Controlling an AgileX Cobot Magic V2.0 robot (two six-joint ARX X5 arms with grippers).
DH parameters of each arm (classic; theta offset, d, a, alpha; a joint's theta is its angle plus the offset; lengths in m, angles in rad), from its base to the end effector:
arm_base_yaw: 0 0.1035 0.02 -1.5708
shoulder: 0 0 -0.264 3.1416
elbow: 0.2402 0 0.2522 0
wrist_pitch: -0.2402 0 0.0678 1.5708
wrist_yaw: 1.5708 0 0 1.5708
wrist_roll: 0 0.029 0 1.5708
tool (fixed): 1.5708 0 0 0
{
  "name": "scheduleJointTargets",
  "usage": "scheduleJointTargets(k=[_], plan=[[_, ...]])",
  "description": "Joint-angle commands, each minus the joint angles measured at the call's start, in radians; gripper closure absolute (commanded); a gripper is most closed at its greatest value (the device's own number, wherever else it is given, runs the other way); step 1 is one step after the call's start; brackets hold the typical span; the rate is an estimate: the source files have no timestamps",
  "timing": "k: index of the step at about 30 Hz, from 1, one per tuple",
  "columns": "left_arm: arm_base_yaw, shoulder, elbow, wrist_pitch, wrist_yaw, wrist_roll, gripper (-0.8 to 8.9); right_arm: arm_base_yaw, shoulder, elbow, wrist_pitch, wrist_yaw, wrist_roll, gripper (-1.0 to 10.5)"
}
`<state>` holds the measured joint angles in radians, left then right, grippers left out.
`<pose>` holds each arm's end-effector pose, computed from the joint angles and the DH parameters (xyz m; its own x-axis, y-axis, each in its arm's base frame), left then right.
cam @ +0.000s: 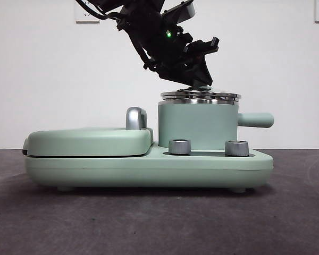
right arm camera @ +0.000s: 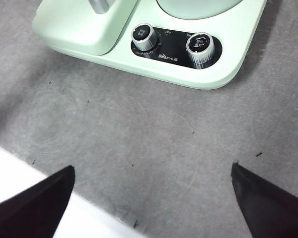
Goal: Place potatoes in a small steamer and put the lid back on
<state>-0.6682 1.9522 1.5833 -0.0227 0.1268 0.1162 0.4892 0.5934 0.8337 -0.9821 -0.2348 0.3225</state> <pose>0.3569 -0.2864 0.2793 0.6413 -0.6673 -0.3786 0.7363 0.6740 0.0592 0.0812 0.0509 0.3028 0.5236 0.5423 -0.6571 -0.3880 0.8384 0.3827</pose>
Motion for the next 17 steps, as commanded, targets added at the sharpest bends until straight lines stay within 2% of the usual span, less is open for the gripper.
scheduleJointTargets(k=[1,10,17], plan=[[-0.005,0.031,0.035,0.021,0.000,0.021,7.96,0.006,0.004,0.008,0.010,-0.002,0.012,4.4],[-0.004,0.063,0.035,0.013,0.000,-0.075,7.96,0.006,0.004,0.008,0.010,-0.002,0.018,4.4],[0.009,0.063,0.035,-0.001,-0.002,-0.079,7.96,0.006,0.004,0.008,0.010,-0.001,0.018,4.4]])
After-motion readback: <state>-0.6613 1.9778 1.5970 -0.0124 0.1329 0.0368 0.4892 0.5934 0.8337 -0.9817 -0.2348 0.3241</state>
